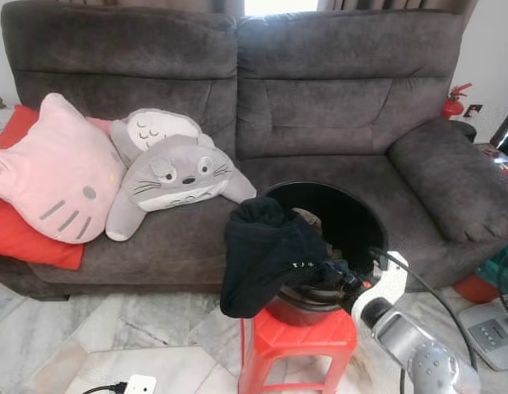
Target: Hang hanger
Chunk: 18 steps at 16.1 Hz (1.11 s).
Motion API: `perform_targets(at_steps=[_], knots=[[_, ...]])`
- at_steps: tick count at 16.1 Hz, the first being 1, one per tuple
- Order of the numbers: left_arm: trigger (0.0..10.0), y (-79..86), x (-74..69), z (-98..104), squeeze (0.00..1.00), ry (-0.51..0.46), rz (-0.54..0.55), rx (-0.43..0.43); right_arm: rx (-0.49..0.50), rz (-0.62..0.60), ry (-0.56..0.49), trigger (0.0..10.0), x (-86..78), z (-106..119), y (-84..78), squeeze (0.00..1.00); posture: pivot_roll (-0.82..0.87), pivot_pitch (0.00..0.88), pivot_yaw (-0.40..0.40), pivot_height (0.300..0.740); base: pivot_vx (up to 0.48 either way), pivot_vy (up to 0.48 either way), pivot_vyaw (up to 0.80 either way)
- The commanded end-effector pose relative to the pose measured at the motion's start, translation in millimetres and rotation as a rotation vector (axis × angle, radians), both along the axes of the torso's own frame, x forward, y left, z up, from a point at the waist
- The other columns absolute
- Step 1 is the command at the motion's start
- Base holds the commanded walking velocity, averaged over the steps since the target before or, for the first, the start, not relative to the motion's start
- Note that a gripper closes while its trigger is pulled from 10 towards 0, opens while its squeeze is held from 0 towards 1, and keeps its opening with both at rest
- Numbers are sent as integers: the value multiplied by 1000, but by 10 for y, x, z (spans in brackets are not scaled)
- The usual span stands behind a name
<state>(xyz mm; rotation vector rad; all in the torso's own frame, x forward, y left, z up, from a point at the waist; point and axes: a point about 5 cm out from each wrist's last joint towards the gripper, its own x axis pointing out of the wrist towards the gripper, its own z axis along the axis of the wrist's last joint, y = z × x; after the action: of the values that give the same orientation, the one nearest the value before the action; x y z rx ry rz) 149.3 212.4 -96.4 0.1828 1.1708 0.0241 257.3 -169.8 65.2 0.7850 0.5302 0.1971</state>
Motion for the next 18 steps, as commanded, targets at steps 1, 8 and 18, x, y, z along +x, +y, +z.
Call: perform_targets(at_steps=[1,8,18], knots=[[10000,-25,-23,-13,0,13,-19,2,-8,-24,9,10000,17,-6,-53,0,-165,0,-36,740,0,0,0],[10000,21,-44,-13,0,15,-15,7,16,-7,5,10000,228,-21,-5,0,-149,0,-38,740,0,0,0],[10000,193,-135,-7,0,32,9,25,83,53,53,10000,136,-54,-5,0,-159,0,-39,740,0,0,0]])
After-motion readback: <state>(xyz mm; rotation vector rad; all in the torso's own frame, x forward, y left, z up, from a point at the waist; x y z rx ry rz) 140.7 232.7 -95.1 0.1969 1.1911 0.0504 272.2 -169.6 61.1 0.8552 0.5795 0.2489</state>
